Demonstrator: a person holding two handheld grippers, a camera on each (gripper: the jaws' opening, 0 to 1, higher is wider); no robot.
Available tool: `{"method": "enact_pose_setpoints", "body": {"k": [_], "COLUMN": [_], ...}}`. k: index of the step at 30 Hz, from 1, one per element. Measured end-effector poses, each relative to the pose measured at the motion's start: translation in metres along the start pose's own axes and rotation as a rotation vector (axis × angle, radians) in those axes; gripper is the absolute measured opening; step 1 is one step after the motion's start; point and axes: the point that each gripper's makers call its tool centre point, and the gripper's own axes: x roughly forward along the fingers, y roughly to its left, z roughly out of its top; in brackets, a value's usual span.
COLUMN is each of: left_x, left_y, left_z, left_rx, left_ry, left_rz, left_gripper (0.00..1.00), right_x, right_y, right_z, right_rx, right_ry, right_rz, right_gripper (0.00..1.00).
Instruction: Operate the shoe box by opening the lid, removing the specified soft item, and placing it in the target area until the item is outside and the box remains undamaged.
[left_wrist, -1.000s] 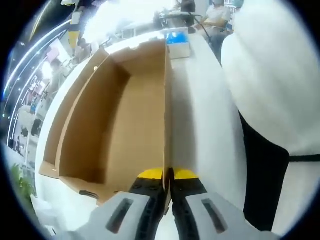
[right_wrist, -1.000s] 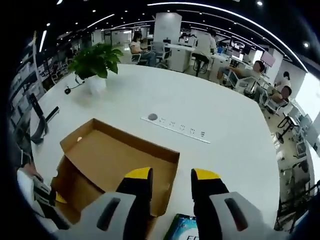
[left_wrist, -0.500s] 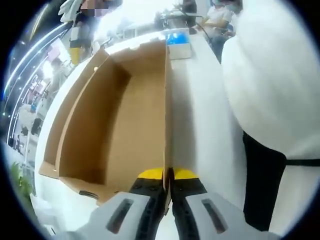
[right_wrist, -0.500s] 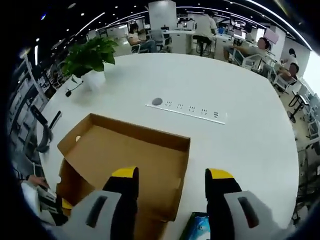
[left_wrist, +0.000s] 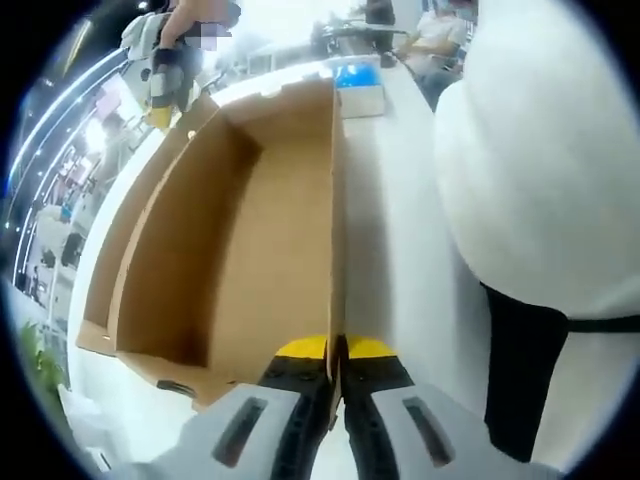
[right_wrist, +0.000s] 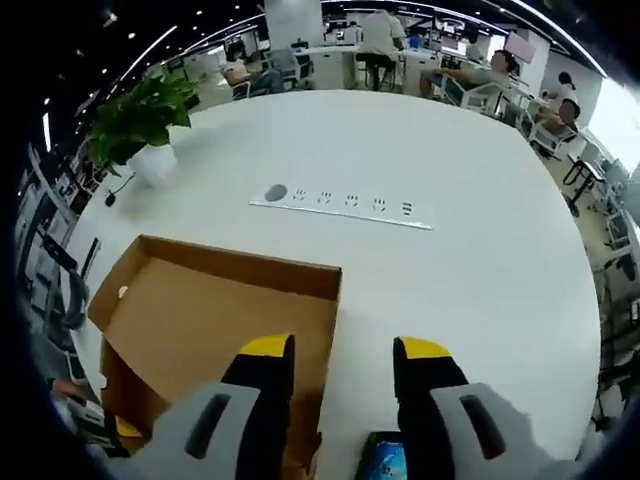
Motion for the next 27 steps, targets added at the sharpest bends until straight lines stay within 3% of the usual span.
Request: {"method": "enact_pose_setpoints", "body": {"k": [5, 8, 19, 23, 27], "left_x": [0.000, 0.000, 0.000, 0.000, 0.000], "left_y": [0.000, 0.000, 0.000, 0.000, -0.001], "left_z": [0.000, 0.000, 0.000, 0.000, 0.000], "left_rx": [-0.002, -0.002, -0.001, 0.007, 0.012], "left_ry": [-0.001, 0.004, 0.007, 0.007, 0.006], "left_rz": [0.005, 0.012, 0.022, 0.030, 0.033], "left_gripper": [0.03, 0.03, 0.03, 0.03, 0.03], "right_x": [0.007, 0.012, 0.031, 0.031, 0.032], "right_y": [0.002, 0.002, -0.001, -0.001, 0.001], "right_z": [0.006, 0.008, -0.006, -0.005, -0.004], "right_rx": [-0.034, -0.124, -0.105, -0.138, -0.114], "right_ry": [-0.006, 0.006, 0.064, 0.039, 0.031], "right_rz": [-0.026, -0.057, -0.055, -0.082, -0.065], "right_gripper": [0.36, 0.36, 0.40, 0.36, 0.31]}}
